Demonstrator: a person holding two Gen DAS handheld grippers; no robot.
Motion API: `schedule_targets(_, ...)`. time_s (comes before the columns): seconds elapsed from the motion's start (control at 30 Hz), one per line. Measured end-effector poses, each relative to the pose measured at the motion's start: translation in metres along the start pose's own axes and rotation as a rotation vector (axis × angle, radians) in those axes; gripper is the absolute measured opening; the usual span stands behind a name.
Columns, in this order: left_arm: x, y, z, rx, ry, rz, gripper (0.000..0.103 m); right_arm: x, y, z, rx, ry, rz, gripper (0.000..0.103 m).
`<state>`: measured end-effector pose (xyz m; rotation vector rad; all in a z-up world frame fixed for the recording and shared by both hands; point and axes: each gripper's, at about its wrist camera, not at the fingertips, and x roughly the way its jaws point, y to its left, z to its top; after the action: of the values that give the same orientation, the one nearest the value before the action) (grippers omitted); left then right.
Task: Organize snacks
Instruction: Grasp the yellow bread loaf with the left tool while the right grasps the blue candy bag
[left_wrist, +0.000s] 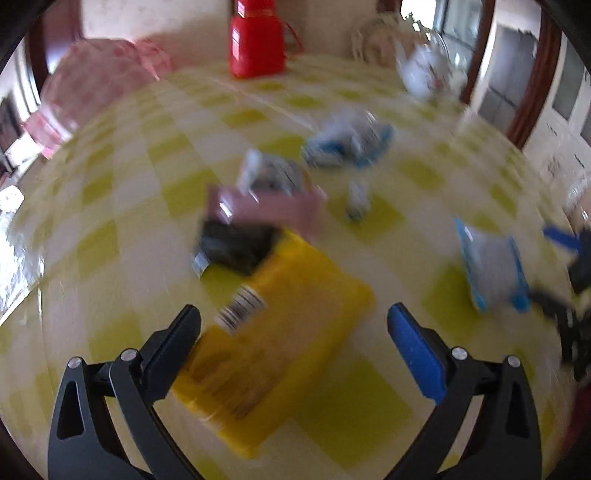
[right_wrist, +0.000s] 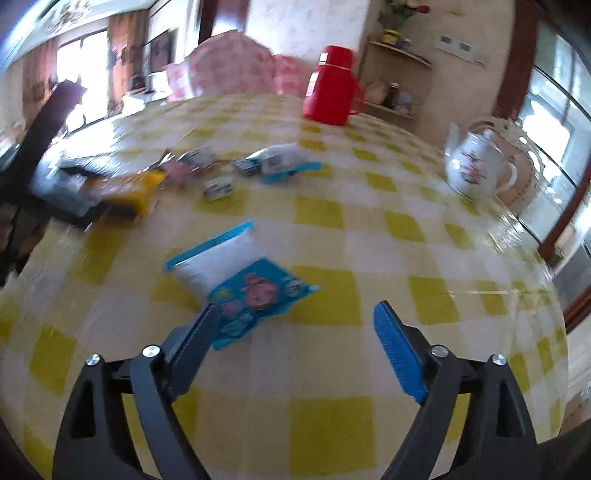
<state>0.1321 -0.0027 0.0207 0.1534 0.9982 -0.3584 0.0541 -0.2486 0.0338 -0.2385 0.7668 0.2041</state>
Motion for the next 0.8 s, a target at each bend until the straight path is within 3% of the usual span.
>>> schedule_targets(0.07, -0.006, -0.008, -0.008, 0.001, -0.009, -0.017, 0.101, 0.001, -0.011, 0.001, 0.050, 0.004, 0.008, 0.087)
schedule_targets(0.13, -0.012, -0.009, -0.013, -0.030, -0.008, 0.023, 0.101, 0.001, -0.028, 0.001, 0.171, 0.013, 0.098, 0.087)
schedule_targets(0.2, -0.019, -0.011, -0.018, -0.060, -0.018, 0.012, 0.101, 0.005, -0.035, 0.000, 0.285, 0.041, 0.197, 0.087)
schedule_targets(0.37, -0.003, -0.020, -0.019, -0.079, 0.015, 0.136, 0.101, 0.023, -0.011, -0.006, 0.406, 0.172, 0.290, 0.087)
schedule_targets(0.47, 0.000, -0.019, -0.018, -0.083, 0.016, 0.182, 0.101, 0.018, 0.003, -0.004, 0.442, 0.123, 0.255, 0.087)
schedule_targets(0.57, 0.004, -0.015, -0.019, -0.080, 0.010, 0.194, 0.085, 0.027, 0.021, 0.004, 0.505, 0.136, 0.209, 0.087)
schedule_targets(0.63, 0.000, -0.007, -0.020, -0.122, -0.008, 0.151, 0.052, 0.034, 0.026, 0.009, 0.541, 0.140, 0.166, 0.087)
schedule_targets(0.8, -0.003, -0.003, -0.021, -0.140, -0.028, 0.173, 0.050, 0.055, 0.045, 0.029, 0.513, 0.150, -0.016, 0.087)
